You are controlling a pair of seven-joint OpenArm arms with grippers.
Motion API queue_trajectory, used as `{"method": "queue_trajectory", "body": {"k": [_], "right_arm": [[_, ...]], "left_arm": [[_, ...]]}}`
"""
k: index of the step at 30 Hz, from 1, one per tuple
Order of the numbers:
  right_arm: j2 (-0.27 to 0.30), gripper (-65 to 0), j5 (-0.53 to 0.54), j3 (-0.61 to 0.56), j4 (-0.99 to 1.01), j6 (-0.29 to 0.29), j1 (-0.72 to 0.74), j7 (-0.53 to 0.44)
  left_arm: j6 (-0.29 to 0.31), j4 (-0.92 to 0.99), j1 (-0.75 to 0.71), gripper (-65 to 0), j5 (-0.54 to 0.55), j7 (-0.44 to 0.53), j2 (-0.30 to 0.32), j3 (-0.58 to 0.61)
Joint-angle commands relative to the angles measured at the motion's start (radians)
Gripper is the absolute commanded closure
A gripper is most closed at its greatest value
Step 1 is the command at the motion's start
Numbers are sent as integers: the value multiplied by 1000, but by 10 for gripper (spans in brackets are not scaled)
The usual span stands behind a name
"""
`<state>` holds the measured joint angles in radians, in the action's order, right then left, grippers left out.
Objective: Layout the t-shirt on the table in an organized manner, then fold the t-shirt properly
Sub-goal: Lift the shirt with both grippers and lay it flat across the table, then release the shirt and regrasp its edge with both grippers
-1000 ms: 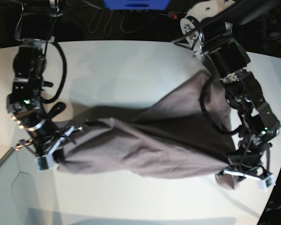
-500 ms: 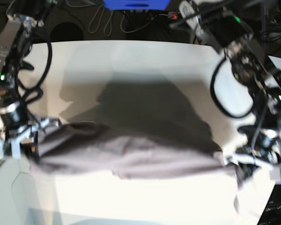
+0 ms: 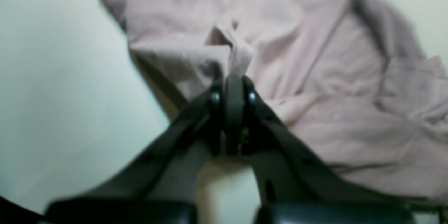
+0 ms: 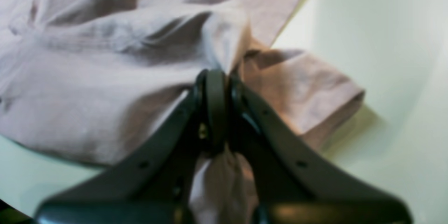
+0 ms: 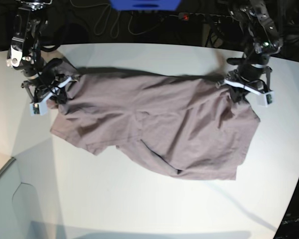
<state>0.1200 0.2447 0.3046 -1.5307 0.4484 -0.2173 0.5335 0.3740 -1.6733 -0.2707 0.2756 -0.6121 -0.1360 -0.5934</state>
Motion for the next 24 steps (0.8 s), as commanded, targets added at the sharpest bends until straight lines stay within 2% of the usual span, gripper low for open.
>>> {"method": "queue_trajectory", "body": {"k": [1,3,6,8,10,14,16,20,22,24], "right_arm": [[23,0,12,3,-14,5,6,-19],[27,-6,12,3,-14,5,0,-19],[68,-99,15,-5,-29,8,-26,9],[85,-166,17,5,-43,40,-29,20],[85,-215,17,54,-67,53,-34,18],[40,-228,17,189,-129,56,-35,23],[37,-229,15,213,-153,56,-35,23],[37,-229,15,215,-178,56,-35,24],[37,-230,15,215,-195,56,-35,24],[36,-230,15,215,-212,56,-35,24]], "left_arm": [[9,3,8,-1,17,27,2,3],[9,34,6,-3,17,30,3,3],[10,54,3,-5,18,25,19,3],[10,45,-16,-6,18,27,20,3],[12,32,-31,-6,18,27,19,3],[12,-14,-65,-15,38,22,17,3],[12,-43,-91,-65,90,22,22,3],[9,-93,-121,-247,147,22,23,3],[9,-116,-129,-285,150,22,23,3],[6,-133,-131,-286,150,22,23,3]]}}
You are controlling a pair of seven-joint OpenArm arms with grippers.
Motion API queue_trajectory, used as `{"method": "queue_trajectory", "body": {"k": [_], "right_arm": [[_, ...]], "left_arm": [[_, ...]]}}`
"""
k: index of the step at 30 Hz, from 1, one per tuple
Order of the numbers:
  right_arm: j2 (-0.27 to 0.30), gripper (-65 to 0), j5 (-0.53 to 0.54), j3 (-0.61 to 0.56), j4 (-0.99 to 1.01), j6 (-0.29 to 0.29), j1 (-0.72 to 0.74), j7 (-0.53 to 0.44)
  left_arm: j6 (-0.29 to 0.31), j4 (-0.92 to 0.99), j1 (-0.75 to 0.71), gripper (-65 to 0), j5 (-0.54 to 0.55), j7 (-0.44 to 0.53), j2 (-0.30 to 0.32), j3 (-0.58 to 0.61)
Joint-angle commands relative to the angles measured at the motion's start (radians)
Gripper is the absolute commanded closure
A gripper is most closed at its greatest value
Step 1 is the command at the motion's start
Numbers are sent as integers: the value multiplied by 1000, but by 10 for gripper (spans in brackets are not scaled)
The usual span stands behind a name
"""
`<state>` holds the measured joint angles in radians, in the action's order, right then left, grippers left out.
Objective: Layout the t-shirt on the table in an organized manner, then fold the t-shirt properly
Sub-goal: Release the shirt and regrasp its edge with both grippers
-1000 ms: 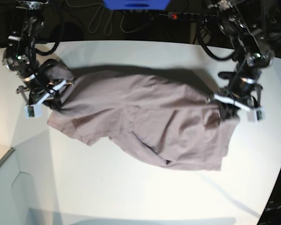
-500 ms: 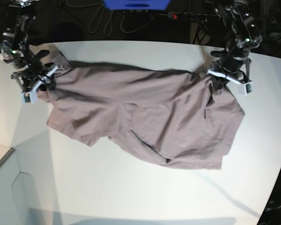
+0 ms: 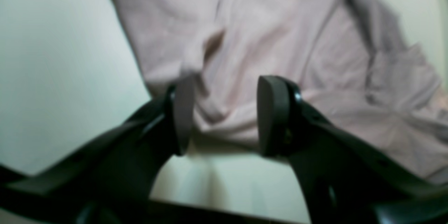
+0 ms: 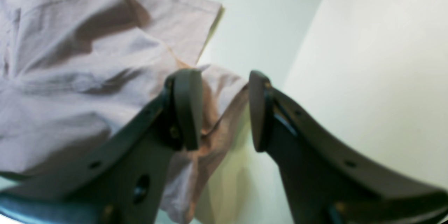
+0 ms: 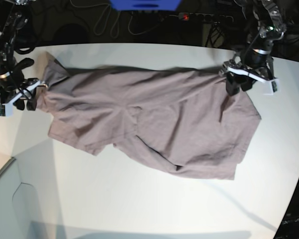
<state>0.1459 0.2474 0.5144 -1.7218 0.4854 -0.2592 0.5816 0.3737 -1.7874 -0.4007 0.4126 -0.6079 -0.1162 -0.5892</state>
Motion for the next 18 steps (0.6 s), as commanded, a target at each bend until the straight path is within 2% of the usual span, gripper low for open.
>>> {"method": "queue_trajectory", "body": {"k": [1,7,11,15,18], "right_arm": [[10,-230,13,5,-28,19,7,-24],[8,-230,13,5,-42,19,7,16],[13,-230,13,3,-42,19,13,50],[14,-230,11,3,-42,19,13,48],[14,-230,11,3,-42,19,13,48]], "left_arm": [[0,-25,3,-289,10,21,3,-1],[-11,-18,115,-289,-13,18,2,-53],[-132,79,240,-289,-171,18,5,-35],[-143,234,368,-289,-341,18,5,25],[-149,334,426,-289,-410,21,3,77]]}}
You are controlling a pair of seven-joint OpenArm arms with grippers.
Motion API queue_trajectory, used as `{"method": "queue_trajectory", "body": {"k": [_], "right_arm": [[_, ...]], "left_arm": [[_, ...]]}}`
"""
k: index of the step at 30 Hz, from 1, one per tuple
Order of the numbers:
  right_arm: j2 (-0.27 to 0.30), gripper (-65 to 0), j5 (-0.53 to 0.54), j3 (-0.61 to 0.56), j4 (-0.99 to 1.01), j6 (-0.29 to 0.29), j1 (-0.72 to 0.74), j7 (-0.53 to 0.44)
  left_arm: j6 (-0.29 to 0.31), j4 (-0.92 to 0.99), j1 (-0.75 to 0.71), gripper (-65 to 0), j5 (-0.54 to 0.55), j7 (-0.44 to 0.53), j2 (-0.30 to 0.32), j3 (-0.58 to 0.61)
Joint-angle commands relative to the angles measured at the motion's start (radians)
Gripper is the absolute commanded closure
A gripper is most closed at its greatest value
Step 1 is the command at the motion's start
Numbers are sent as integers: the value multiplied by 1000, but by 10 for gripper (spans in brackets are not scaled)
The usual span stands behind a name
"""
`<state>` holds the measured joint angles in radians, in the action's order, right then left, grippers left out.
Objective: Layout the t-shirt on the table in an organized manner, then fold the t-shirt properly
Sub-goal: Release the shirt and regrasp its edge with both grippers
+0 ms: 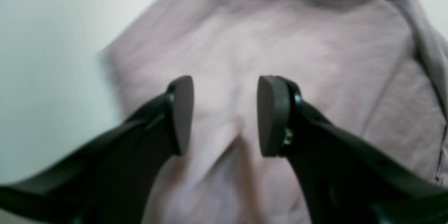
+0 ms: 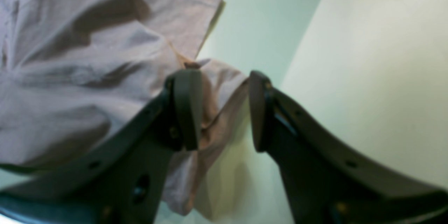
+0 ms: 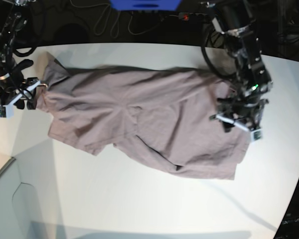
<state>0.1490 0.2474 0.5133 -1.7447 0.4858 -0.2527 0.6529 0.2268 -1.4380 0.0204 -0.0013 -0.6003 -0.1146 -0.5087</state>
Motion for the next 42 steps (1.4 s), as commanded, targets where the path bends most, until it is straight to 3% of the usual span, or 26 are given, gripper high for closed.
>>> {"method": "queue_trajectory", "body": {"k": [1,9,22,25,30,37,42], "right_arm": [[10,-230,11,5,-19,18,6,-23],[11,-230,10,5,-14,18,5,-23],[8,-230,10,5,-13,18,16,-26],[8,-230,10,3,-11,18,34,-23],[10,-230,10,-3,-13,18,37,-23],[11,-230,10,-17,-13,18,37,-25],[11,-228,10,-17,-13,18,60,-25]], "left_arm": [[-4,13,22,-289,-9,16,2,8],[-5,190,112,-289,-93,19,0,11],[-5,224,82,-282,-95,19,2,6],[-5,194,72,-217,-93,19,0,6],[-5,147,71,0,-93,12,-3,5],[0,82,63,0,-93,10,-29,-95],[3,-91,-14,0,-41,-7,-42,-106]]}}
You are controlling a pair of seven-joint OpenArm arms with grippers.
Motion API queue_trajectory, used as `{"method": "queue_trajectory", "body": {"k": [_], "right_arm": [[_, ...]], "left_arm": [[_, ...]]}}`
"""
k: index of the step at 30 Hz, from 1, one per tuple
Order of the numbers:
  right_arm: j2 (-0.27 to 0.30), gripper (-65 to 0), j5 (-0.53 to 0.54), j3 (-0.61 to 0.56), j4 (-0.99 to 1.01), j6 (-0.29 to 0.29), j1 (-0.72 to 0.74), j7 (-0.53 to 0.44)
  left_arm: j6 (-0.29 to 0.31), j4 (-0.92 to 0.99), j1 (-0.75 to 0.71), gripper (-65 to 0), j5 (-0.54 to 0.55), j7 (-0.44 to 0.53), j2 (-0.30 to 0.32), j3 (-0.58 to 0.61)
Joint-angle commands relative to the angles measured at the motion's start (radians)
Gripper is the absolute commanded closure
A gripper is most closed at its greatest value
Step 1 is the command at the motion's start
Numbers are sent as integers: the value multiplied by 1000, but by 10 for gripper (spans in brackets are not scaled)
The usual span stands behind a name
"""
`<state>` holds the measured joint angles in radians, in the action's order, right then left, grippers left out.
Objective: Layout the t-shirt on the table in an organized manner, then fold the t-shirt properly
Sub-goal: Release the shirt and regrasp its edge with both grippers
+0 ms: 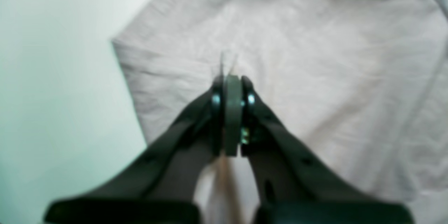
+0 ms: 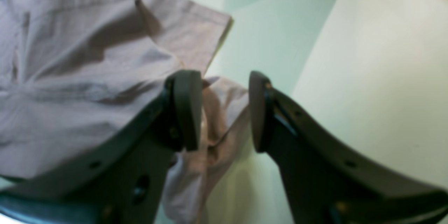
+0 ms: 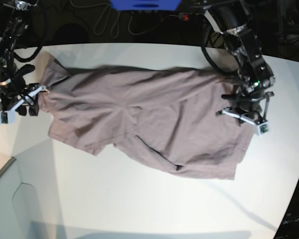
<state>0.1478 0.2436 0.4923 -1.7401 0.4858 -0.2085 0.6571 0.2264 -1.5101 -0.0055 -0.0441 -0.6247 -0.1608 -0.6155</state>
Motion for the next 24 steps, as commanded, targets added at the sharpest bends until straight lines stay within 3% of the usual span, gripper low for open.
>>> {"method": "queue_trajectory", "body": {"k": [1,6,11,14,18,24], "right_arm": [[13,-229,12,6,-18,17,27,-27],[17,-230,12,-28,-18,18,68,-26],[97,-273,12,-194,42,18,129,-26],[131,-308,12,-287,110,18,183,-26],[132,-349,12,-364,225,18,269,-27],[129,-364,12,-432,454,18,416,-32]], "left_arm": [[3,-57,-4,0,22,-4,4,1],[3,-180,-97,0,129,-60,20,-2],[3,-186,-170,0,195,-56,73,-4],[5,-186,-196,0,244,-56,83,-67],[6,-186,-199,0,278,-63,83,-156],[8,-186,-205,0,278,-63,83,-179]]}}
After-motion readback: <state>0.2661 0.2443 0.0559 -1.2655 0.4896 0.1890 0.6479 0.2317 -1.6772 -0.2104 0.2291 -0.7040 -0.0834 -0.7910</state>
